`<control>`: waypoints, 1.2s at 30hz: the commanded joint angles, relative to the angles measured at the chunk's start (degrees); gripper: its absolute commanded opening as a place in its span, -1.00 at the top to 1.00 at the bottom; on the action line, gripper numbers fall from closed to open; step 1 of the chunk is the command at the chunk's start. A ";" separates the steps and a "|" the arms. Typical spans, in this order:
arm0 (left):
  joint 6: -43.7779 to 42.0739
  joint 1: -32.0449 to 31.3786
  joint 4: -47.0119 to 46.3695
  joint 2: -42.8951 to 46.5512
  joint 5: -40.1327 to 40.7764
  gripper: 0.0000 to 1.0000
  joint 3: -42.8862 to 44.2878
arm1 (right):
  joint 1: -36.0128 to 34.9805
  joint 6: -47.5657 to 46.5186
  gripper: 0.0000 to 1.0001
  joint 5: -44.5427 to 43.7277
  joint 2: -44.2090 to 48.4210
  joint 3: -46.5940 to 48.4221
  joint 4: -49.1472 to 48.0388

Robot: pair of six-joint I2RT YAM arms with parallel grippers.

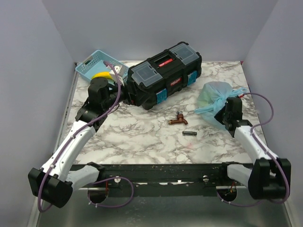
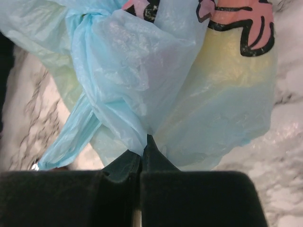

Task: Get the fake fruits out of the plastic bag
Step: Move the plastic bag to the center of the board, then pick up the plastic bag at the center of the board.

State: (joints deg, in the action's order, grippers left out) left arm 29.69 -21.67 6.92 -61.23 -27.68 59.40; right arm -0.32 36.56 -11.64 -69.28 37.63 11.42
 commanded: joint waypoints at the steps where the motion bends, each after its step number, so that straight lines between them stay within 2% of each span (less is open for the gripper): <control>1: -3.91 -3.21 3.83 -1.61 0.67 -0.98 2.76 | -0.03 -1.52 0.99 10.28 10.97 -5.64 2.45; 7: -7.80 -7.70 6.52 -2.84 4.23 -0.98 3.90 | -0.04 0.99 0.99 14.59 25.81 -6.83 9.56; 11: -11.36 -10.72 8.46 -2.71 11.11 -0.97 4.02 | -0.08 1.00 0.99 15.92 30.33 -2.95 14.09; 13: -10.31 -10.84 9.08 -2.69 11.48 -0.97 4.75 | -0.10 0.05 0.99 16.37 31.17 -1.63 13.94; 23: -11.32 -12.23 8.27 -1.03 14.92 -0.98 3.56 | -0.08 -3.96 0.99 19.89 24.25 10.34 13.49; 30: -11.42 -12.43 9.26 -1.35 16.95 -0.97 4.12 | -0.09 -3.16 0.99 30.86 16.80 20.60 12.49; 36: -11.24 -12.43 9.05 0.26 18.59 -0.98 3.86 | -0.04 -5.49 0.99 33.33 11.36 28.95 15.85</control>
State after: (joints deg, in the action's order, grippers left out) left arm 19.05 -33.87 16.05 -63.11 -12.19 62.13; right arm -0.32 32.93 16.45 -55.77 60.42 26.70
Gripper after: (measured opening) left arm 0.987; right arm 0.011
